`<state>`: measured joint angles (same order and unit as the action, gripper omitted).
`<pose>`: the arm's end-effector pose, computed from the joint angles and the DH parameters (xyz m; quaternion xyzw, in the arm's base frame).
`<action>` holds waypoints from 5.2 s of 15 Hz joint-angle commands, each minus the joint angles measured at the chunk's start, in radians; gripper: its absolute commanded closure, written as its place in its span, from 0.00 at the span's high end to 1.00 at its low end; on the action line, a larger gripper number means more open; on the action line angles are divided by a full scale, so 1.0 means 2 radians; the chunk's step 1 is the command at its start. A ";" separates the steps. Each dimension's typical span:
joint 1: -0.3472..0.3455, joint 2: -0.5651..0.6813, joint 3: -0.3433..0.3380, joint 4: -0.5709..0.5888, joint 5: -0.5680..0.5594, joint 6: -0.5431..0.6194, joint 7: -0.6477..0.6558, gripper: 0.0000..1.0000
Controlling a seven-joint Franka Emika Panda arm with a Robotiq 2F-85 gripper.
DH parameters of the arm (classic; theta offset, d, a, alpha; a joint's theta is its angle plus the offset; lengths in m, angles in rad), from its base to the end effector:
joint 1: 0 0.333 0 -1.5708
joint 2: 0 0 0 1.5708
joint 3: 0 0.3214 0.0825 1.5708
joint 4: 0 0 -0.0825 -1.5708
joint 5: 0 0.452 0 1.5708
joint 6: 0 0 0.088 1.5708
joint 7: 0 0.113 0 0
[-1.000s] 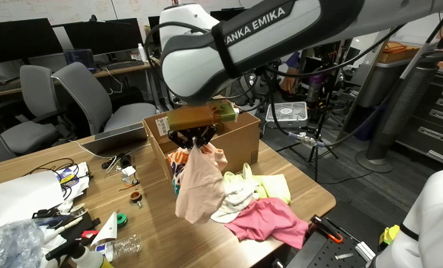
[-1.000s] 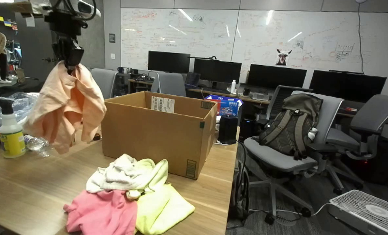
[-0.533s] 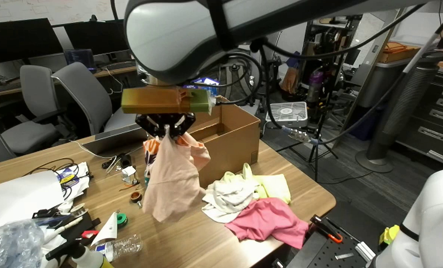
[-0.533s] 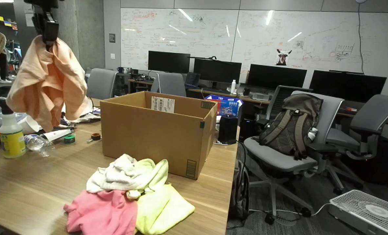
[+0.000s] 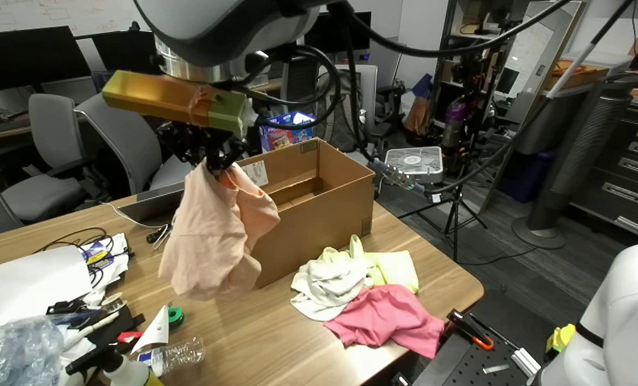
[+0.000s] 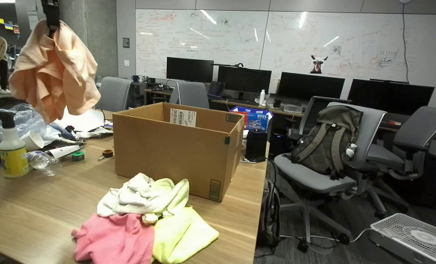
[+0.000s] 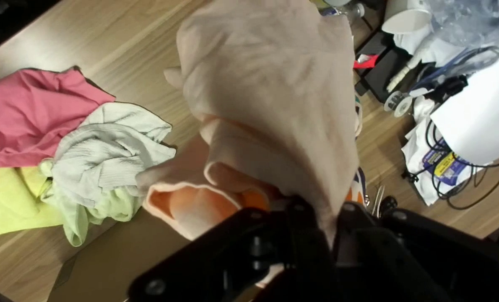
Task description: Pick up the clothes from the table and put them in the box
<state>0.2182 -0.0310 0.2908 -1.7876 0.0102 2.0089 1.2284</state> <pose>0.5625 0.3170 0.5661 -0.9283 0.3502 -0.0805 0.0959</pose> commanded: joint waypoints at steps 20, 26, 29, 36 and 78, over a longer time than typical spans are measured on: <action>-0.047 0.148 -0.118 0.258 0.023 -0.035 0.173 0.02; -0.067 0.168 -0.130 0.287 0.022 -0.027 0.202 0.02; -0.072 0.174 -0.130 0.296 0.020 -0.026 0.216 0.02; -0.077 0.181 -0.122 0.309 0.033 -0.044 0.199 0.48; -0.070 0.082 -0.118 -0.134 0.042 0.014 -0.214 1.00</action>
<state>0.0894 0.1251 0.0726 -2.0549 0.0580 1.9854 0.8329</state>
